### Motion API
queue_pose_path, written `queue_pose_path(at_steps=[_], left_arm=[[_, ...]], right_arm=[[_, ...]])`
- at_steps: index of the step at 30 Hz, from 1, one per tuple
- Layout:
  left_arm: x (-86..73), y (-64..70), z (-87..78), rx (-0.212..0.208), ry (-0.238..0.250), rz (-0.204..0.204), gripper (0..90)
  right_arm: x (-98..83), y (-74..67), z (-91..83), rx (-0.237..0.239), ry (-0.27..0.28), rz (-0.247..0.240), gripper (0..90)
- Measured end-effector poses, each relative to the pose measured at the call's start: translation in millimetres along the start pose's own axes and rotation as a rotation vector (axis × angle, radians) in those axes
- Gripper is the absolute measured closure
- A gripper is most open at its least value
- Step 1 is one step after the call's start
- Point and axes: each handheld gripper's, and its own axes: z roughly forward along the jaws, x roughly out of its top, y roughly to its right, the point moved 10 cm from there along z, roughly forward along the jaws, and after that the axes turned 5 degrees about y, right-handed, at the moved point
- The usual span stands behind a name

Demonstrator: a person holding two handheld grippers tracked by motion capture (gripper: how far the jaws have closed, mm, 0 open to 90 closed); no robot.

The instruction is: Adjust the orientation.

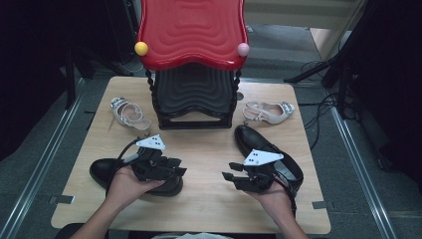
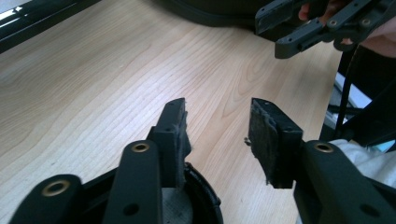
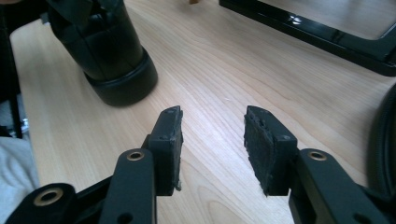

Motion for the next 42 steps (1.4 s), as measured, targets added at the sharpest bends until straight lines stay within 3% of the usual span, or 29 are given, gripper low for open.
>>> queue_pose_path(at_steps=[7, 13, 30, 42], left_arm=[[1.9, 0.6, -4.0, -0.009, 0.013, -0.001, 59.0], [1.6, -1.0, -7.6, -0.021, 0.013, -0.014, 52.4], [1.2, -7.9, -20.2, 0.035, 0.031, -0.005, 43.9], [-12.0, -6.4, -29.2, 0.079, -0.010, -0.017, 45.7]], right_arm=[[-1.0, 5.0, 0.1, -0.006, -0.016, 0.034, 53.6], [-3.3, 8.8, 1.5, -0.024, -0.033, 0.024, 49.3], [-0.8, 13.6, 1.5, -0.034, -0.025, 0.034, 42.8], [3.2, 12.9, 11.2, -0.021, -0.042, 0.010, 41.7]])
